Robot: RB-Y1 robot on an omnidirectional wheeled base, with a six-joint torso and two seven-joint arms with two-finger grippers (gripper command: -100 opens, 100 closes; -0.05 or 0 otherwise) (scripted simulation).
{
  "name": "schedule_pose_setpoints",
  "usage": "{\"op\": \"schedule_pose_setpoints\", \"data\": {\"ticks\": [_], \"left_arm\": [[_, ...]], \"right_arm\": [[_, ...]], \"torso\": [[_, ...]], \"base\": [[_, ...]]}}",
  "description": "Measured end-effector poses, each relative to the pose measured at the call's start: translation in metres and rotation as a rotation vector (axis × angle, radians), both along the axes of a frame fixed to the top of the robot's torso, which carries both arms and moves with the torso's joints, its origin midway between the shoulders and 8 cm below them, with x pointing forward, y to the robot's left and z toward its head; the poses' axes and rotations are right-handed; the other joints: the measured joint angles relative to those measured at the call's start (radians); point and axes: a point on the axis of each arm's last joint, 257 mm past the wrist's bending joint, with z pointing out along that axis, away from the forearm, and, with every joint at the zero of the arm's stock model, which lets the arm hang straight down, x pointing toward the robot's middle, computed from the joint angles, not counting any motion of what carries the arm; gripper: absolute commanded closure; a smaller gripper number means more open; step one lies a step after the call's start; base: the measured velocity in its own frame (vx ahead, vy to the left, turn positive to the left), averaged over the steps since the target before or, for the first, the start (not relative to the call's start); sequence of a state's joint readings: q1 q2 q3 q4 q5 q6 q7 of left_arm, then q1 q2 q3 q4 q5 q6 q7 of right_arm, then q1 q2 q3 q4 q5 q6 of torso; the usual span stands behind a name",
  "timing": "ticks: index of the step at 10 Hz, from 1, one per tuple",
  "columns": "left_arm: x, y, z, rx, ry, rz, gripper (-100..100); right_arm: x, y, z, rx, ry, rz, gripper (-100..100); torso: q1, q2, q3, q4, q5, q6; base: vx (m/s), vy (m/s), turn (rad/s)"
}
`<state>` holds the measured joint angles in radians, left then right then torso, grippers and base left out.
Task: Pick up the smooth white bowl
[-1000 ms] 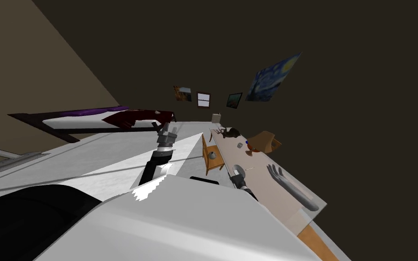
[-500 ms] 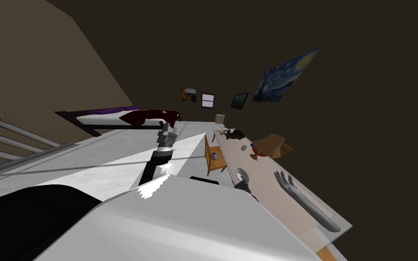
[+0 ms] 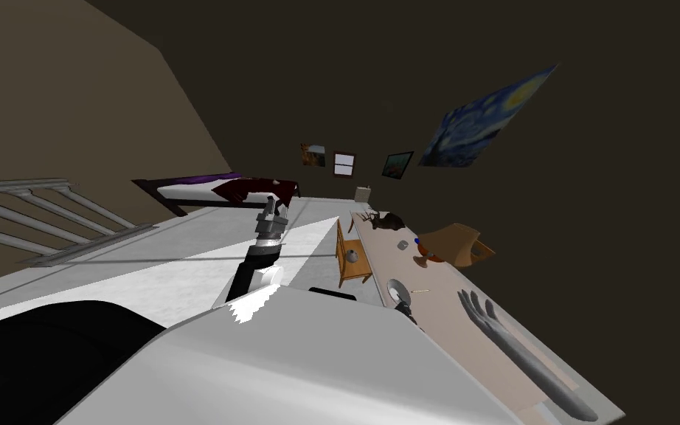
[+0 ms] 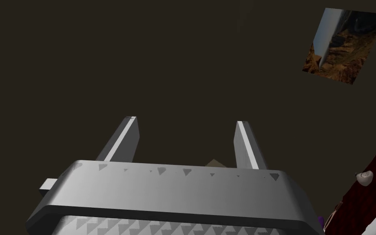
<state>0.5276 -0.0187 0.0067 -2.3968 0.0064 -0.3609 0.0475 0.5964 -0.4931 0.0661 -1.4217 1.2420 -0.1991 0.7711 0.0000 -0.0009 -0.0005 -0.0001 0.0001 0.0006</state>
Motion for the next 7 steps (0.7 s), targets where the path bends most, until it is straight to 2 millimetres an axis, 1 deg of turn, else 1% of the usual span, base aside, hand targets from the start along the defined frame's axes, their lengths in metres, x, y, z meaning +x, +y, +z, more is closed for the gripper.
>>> {"op": "schedule_pose_setpoints", "data": {"ticks": [1, 2, 3, 4, 5, 6, 7], "left_arm": [[0.0, 0.0, 0.0, 0.0, 0.0, 0.0, 0], [0.0, 0.0, 0.0, 0.0, 0.0, 0.0, 0], [0.0, 0.0, 0.0, 0.0, 0.0, 0.0, 0], [0.0, 0.0, 0.0, 0.0, 0.0, 0.0, 0], [0.0, 0.0, 0.0, 0.0, 0.0, 0.0, 0], [0.0, 0.0, 0.0, 0.0, 0.0, 0.0, 0], [0.0, 0.0, 0.0, 0.0, 0.0, 0.0, 0]], "right_arm": [[-0.007, -0.017, -0.012, -0.063, 0.035, 0.016, -100], [-0.013, -0.025, -0.013, -0.103, 0.054, 0.039, -100], [-0.026, -0.039, -0.016, -0.149, 0.081, 0.05, -100], [-0.043, -0.052, -0.019, -0.207, 0.116, 0.078, -100], [-0.047, -0.059, -0.023, -0.239, 0.133, 0.093, -100], [-0.052, -0.07, -0.025, -0.283, 0.158, 0.121, -100], [-0.055, -0.077, -0.027, -0.302, 0.169, 0.119, -100]], "torso": [[0.0, -0.001, 0.0, 0.0, 0.0, 0.0], [0.0, 0.0, 0.0, 0.0, 0.0, 0.001], [0.0, 0.0, 0.0, 0.0, 0.0, 0.0], [0.0, -0.001, 0.0, 0.0, 0.0, 0.0], [0.0, -0.001, 0.0, 0.0, 0.0, 0.001], [0.0, -0.001, -0.001, 0.0, 0.0, 0.0], [0.0, -0.001, 0.0, 0.0, 0.0, 0.001]], "base": [[0.017, -0.01, 0.07], [0.018, -0.004, 0.141], [0.026, -0.009, 0.21], [0.02, -0.011, 0.064], [0.02, -0.005, 0.133], [0.019, -0.008, 0.074], [0.009, -0.003, -0.016]]}}
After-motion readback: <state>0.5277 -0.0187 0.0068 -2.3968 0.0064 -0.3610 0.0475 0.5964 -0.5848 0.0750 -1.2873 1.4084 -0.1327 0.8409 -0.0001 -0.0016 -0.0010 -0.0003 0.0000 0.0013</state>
